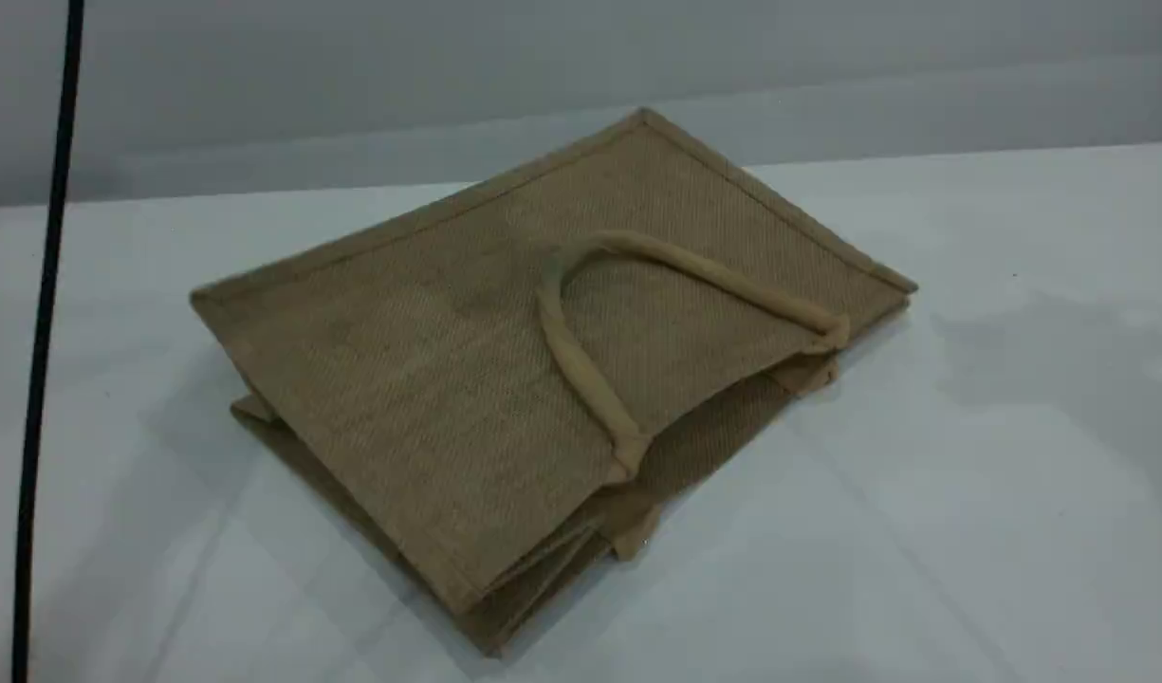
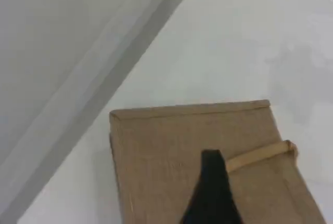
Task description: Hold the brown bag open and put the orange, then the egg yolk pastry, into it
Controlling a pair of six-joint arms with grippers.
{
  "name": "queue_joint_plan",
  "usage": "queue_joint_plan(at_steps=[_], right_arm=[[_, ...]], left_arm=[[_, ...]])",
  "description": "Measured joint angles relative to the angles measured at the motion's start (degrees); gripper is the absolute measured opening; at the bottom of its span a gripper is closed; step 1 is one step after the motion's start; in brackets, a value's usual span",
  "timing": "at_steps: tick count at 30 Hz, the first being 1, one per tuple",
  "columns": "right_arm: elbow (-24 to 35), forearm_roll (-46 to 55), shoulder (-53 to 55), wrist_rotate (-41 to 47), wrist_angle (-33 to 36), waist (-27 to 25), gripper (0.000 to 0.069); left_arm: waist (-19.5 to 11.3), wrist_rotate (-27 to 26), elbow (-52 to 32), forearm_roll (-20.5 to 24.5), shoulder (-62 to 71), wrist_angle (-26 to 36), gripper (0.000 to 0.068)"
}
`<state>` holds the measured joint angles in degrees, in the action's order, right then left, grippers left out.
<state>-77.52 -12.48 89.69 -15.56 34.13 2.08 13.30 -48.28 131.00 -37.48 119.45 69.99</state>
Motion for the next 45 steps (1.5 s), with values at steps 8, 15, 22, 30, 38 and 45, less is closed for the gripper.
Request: queue_joint_plan(at_steps=[8, 15, 22, 30, 38, 45], right_arm=[[-0.04, -0.08, -9.42, 0.0, 7.76, 0.14, 0.0584], [-0.04, -0.38, -21.44, -0.14, 14.05, 0.19, 0.0584], [-0.04, -2.73, -34.58, 0.39, 22.45, 0.25, 0.0584], [2.07, -4.23, -49.65, 2.18, 31.23, 0.25, 0.0584], [11.02, -3.68, -63.28, 3.46, 32.24, 0.25, 0.0584], [20.53, -3.68, -73.0, 3.46, 32.95, 0.25, 0.0584]], left_arm=[[0.0, 14.06, 0.0, 10.46, -7.4, 0.06, 0.0511], [0.0, 31.33, -0.07, 24.31, -16.52, 0.11, 0.0511], [0.0, 39.1, -6.88, 30.04, -27.51, 0.11, 0.0511], [0.0, 39.0, -25.18, 29.99, -44.06, 0.05, 0.0511], [0.0, 38.95, -46.53, 29.99, -63.15, 0.0, 0.0511], [0.0, 38.71, -65.48, 29.93, -81.85, -0.02, 0.0511]])
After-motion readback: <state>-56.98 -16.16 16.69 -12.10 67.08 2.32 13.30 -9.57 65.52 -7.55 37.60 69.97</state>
